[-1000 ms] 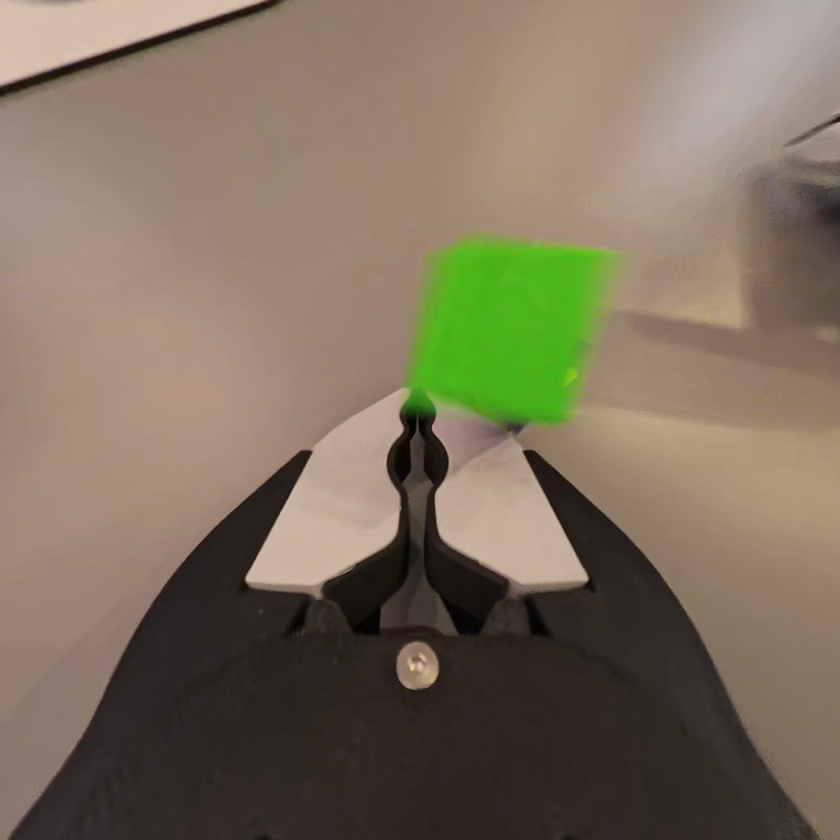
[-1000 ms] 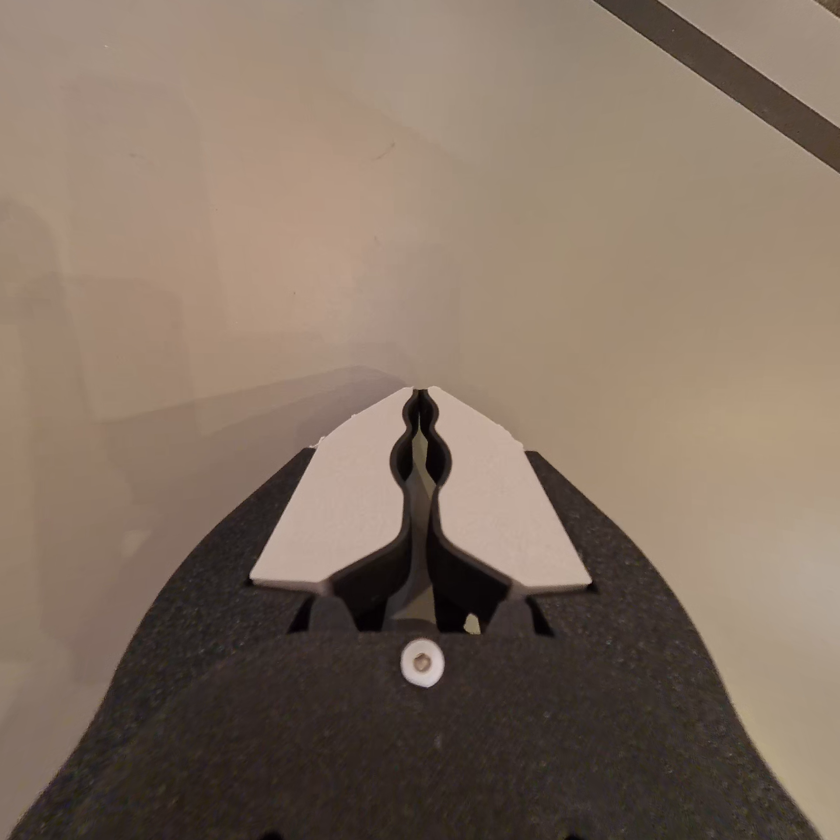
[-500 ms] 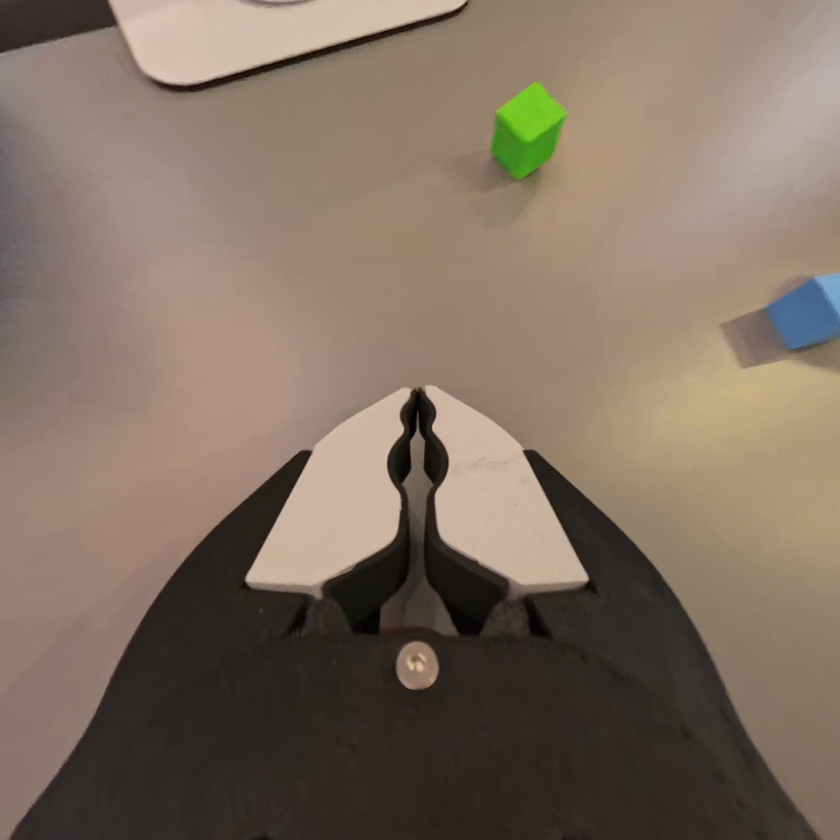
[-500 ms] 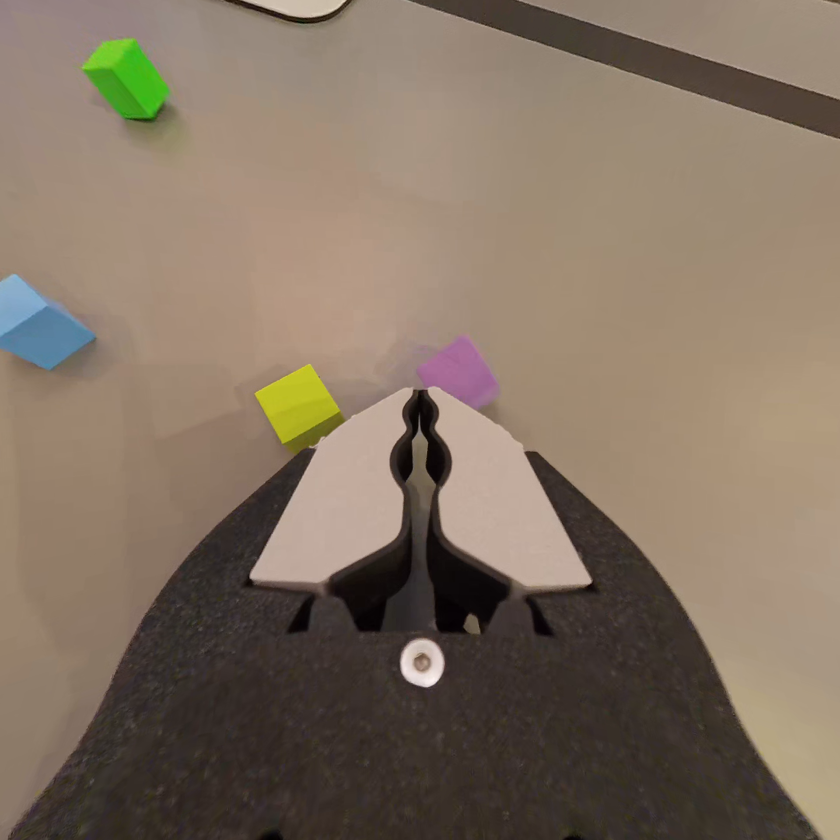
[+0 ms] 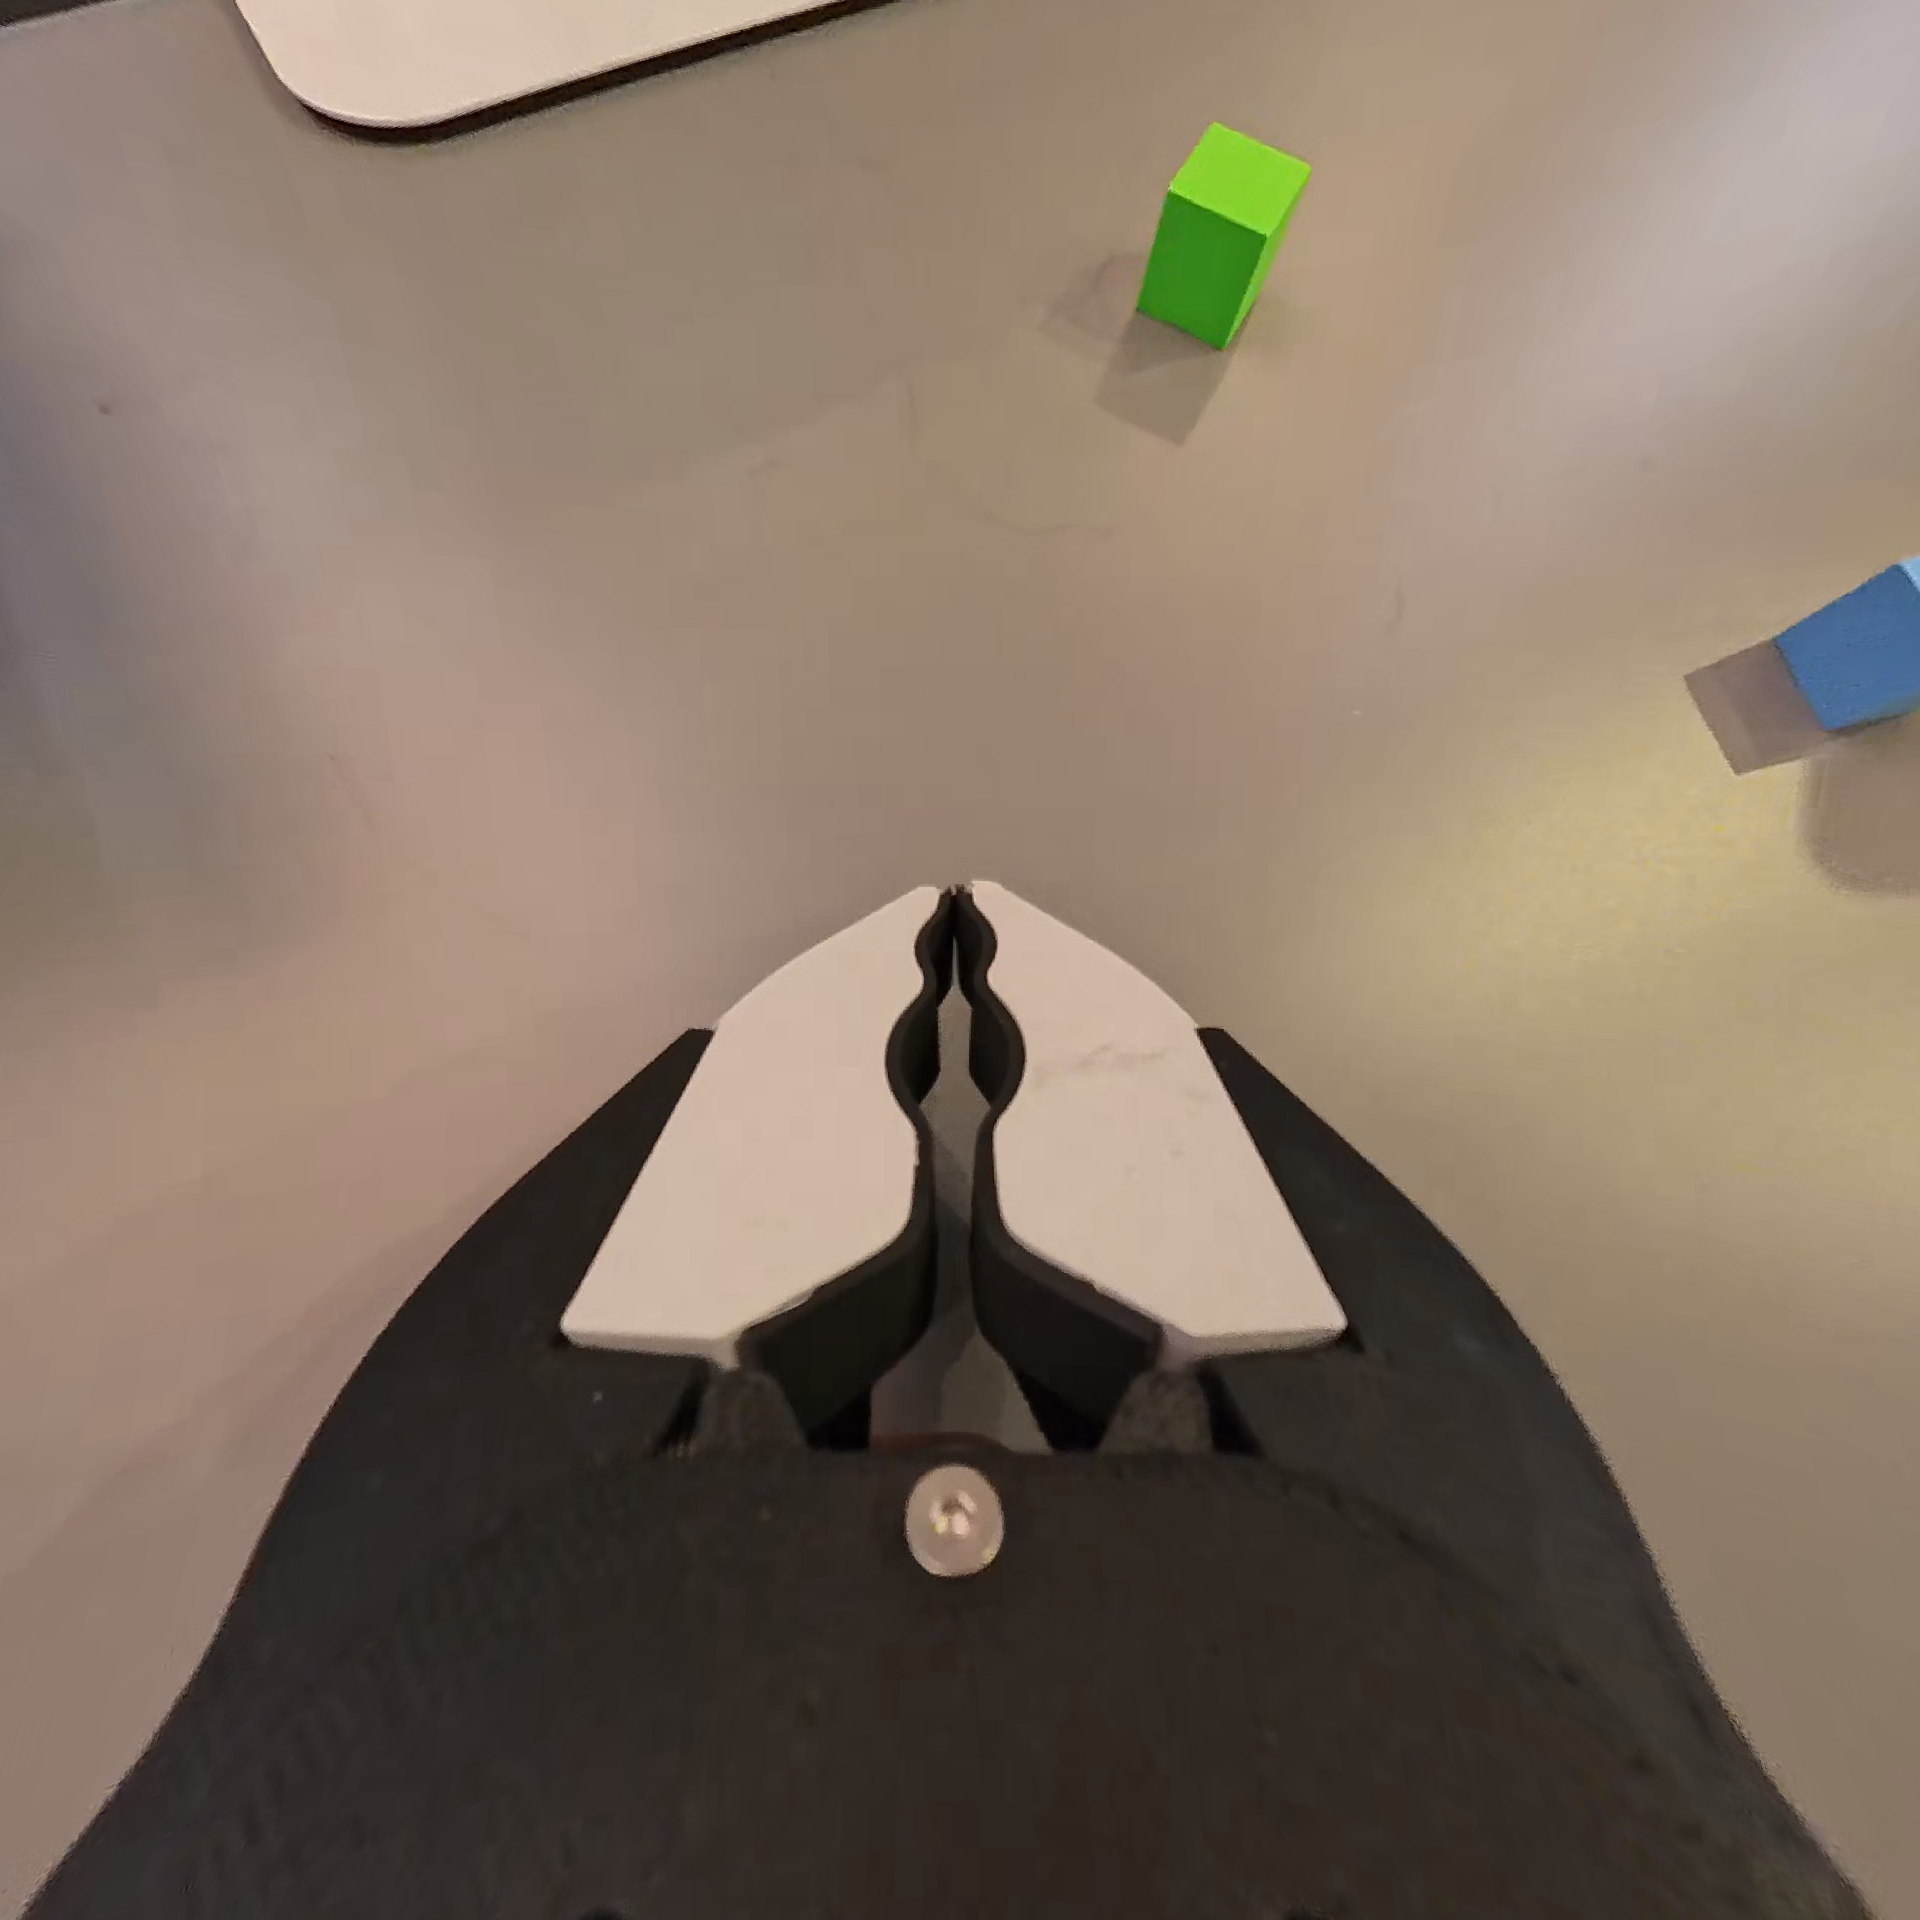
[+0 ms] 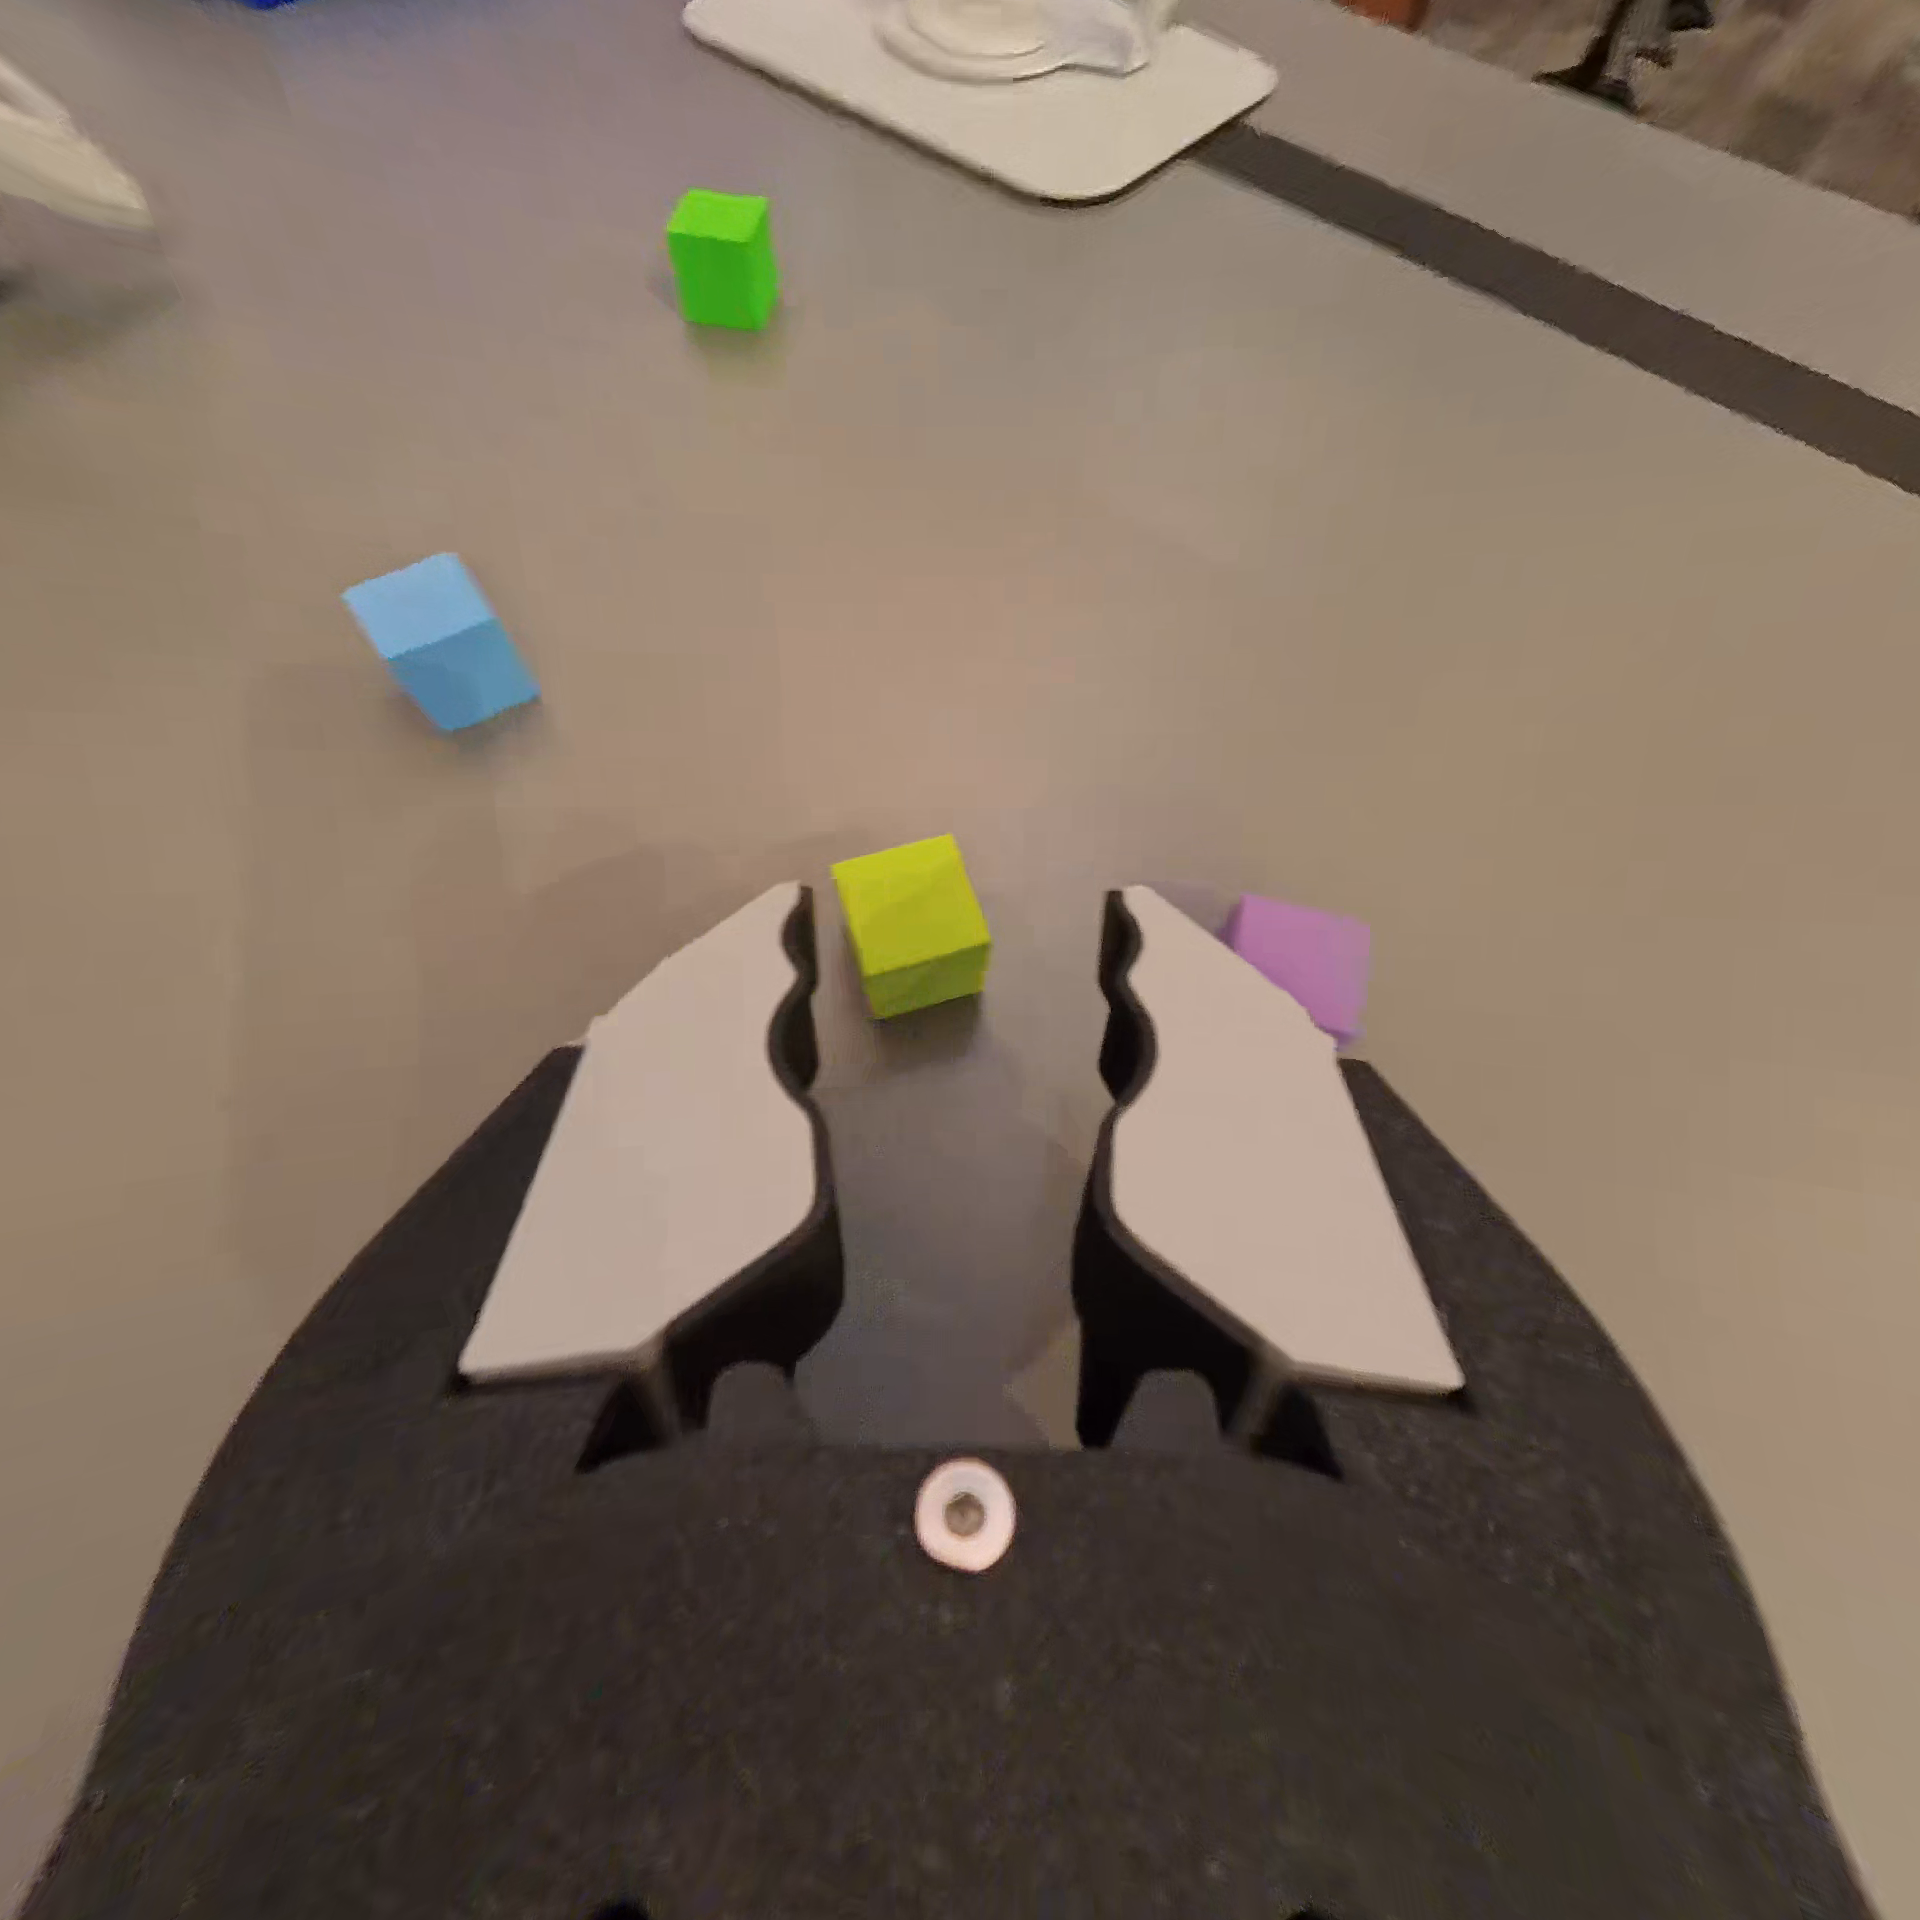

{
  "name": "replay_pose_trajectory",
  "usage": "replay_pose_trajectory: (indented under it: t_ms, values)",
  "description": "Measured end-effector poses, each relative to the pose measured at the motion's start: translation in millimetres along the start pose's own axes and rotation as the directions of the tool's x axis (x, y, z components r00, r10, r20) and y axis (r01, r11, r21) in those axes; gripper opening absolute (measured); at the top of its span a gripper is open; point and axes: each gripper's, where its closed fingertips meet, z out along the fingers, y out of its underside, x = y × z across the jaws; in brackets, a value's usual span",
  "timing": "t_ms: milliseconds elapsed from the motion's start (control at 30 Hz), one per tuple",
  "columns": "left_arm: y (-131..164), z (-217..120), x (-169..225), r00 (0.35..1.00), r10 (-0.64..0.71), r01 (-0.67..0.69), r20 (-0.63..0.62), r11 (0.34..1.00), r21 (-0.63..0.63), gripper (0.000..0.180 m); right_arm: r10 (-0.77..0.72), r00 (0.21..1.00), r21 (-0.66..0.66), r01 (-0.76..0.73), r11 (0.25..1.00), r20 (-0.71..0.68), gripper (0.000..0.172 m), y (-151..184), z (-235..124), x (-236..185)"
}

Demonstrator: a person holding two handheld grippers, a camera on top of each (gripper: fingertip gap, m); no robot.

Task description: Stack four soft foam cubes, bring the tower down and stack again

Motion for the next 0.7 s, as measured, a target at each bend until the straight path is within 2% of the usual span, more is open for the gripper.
replay_pose_trajectory:
  t_ms: [133, 233, 300, 400, 433, 500, 633, 700]
  values:
    - [-0.8, -0.6, 0.3, 1.0, 0.012, -0.012, 0.011, 1.0, 0.007, 0.0, -0.13, 0.99, -0.042, 0.133, 0.99, 0.05, 0.055, -9.2, 8.5, -24.3]
    - [-1.3, -1.1, 0.0, 1.0, 0.006, -0.006, 0.007, 1.0, 0.011, 0.0, -0.228, 0.96, -0.025, 0.235, 0.972, 0.163, 0.051, -29.9, 19.8, -69.9]
    - [-1.5, -1.3, -0.3, 1.0, 0.003, -0.003, 0.007, 1.0, 0.012, 0.0, -0.293, 0.928, -0.066, 0.316, 0.947, 0.232, 0.055, -34.2, 34.6, -97.7]
    - [-3.0, -3.0, -0.5, 1.0, -0.002, 0.002, 0.004, 1.0, 0.029, 0.0, -0.354, 0.892, -0.199, 0.415, 0.888, 0.28, 0.057, -24.2, 61.2, -114.6]
    - [-3.7, -3.8, -0.8, 1.0, -0.007, 0.007, 0.002, 0.999, 0.036, 0.0, -0.359, 0.889, -0.226, 0.426, 0.876, 0.286, 0.055, -21.9, 69.1, -116.2]
    - [-4.6, -4.8, -0.8, 1.0, -0.017, 0.017, -0.008, 0.999, 0.045, 0.0, -0.362, 0.886, -0.248, 0.434, 0.866, 0.289, 0.029, -21.4, 81.1, -117.2]
    - [-7.3, -7.7, -1.3, 0.999, -0.035, 0.036, -0.025, 0.997, 0.072, 0.0, -0.367, 0.84, -0.133, 0.45, 0.883, 0.4, 0.028, -50.8, 90.6, -155.3]
    - [-8.6, -9.2, -2.0, 0.998, -0.046, 0.049, -0.032, 0.995, 0.085, 0.0, -0.407, 0.804, -0.108, 0.495, 0.862, 0.433, 0.028, -65.8, 99.8, -179.5]
